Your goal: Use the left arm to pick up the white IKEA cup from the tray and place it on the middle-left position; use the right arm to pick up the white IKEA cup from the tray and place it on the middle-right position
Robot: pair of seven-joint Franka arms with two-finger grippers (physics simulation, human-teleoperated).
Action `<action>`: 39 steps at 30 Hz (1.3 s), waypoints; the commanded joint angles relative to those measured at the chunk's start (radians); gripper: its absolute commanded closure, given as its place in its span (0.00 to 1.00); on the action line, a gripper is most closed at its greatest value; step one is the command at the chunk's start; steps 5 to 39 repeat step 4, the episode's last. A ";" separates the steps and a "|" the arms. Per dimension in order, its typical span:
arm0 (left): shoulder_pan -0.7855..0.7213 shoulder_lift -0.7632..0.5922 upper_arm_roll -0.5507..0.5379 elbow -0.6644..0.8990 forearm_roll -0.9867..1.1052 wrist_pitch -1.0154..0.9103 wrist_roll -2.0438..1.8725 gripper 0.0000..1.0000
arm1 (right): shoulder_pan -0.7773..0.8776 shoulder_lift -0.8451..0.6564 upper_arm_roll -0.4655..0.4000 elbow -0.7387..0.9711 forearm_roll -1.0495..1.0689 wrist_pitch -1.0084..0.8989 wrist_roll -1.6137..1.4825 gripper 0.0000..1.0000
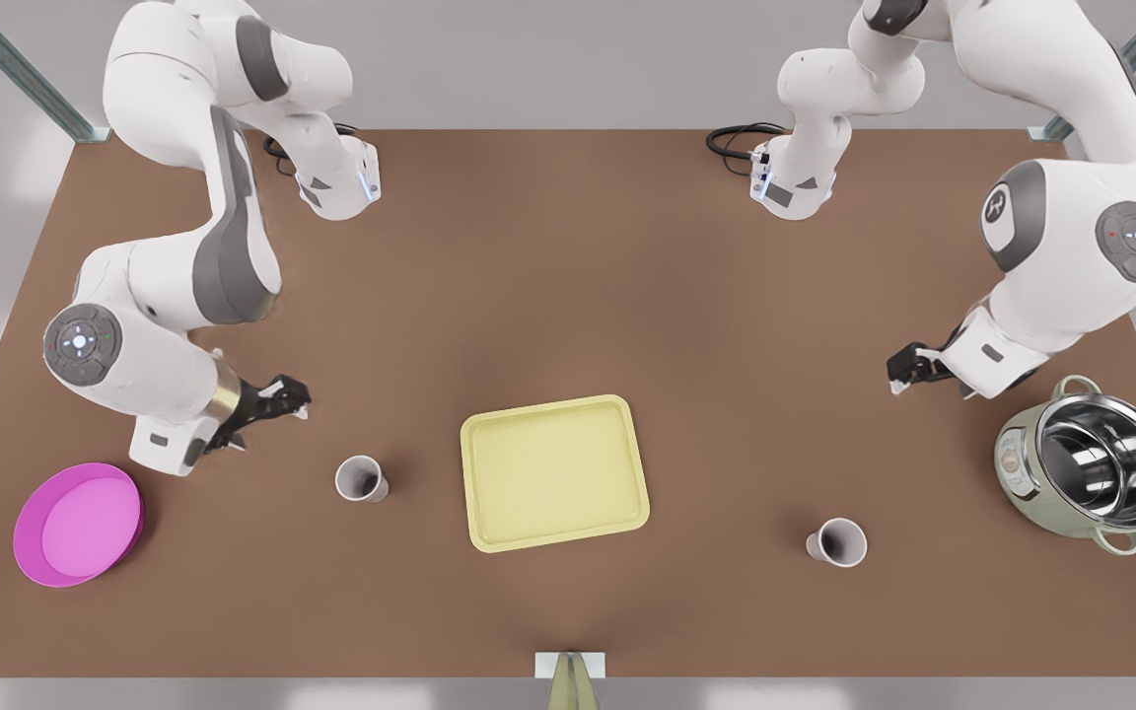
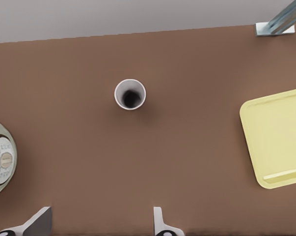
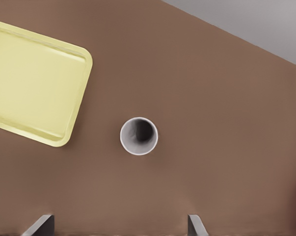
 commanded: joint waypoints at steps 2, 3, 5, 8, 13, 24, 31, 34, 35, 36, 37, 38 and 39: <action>-0.008 0.010 -0.007 0.014 -0.007 -0.043 0.043 0.00 | -0.014 -0.013 0.002 0.000 -0.025 -0.147 0.068 0.00; -0.010 0.010 -0.007 0.014 -0.004 -0.043 0.040 0.00 | -0.014 -0.013 0.005 0.000 -0.025 -0.145 0.068 0.00; -0.010 0.010 -0.007 0.014 -0.007 -0.043 0.040 0.00 | -0.014 -0.013 0.003 0.000 -0.025 -0.145 0.068 0.00; -0.010 0.010 -0.007 0.014 -0.007 -0.043 0.040 0.00 | -0.014 -0.013 0.003 0.000 -0.025 -0.145 0.068 0.00; -0.010 0.010 -0.007 0.014 -0.007 -0.043 0.040 0.00 | -0.014 -0.013 0.003 0.000 -0.025 -0.145 0.068 0.00; -0.010 0.010 -0.007 0.014 -0.007 -0.043 0.040 0.00 | -0.014 -0.013 0.003 0.000 -0.025 -0.145 0.068 0.00; -0.010 0.010 -0.007 0.014 -0.007 -0.043 0.040 0.00 | -0.014 -0.013 0.003 0.000 -0.025 -0.145 0.068 0.00; -0.010 0.010 -0.007 0.014 -0.007 -0.043 0.040 0.00 | -0.014 -0.013 0.003 0.000 -0.025 -0.145 0.068 0.00; -0.010 0.010 -0.007 0.014 -0.007 -0.043 0.040 0.00 | -0.014 -0.013 0.003 0.000 -0.025 -0.145 0.068 0.00; -0.010 0.010 -0.007 0.014 -0.007 -0.043 0.040 0.00 | -0.014 -0.013 0.003 0.000 -0.025 -0.145 0.068 0.00; -0.010 0.010 -0.007 0.014 -0.007 -0.043 0.040 0.00 | -0.014 -0.013 0.003 0.000 -0.025 -0.145 0.068 0.00; -0.010 0.010 -0.007 0.014 -0.007 -0.043 0.040 0.00 | -0.014 -0.013 0.003 0.000 -0.025 -0.145 0.068 0.00; -0.010 0.010 -0.007 0.014 -0.007 -0.043 0.040 0.00 | -0.014 -0.013 0.003 0.000 -0.025 -0.145 0.068 0.00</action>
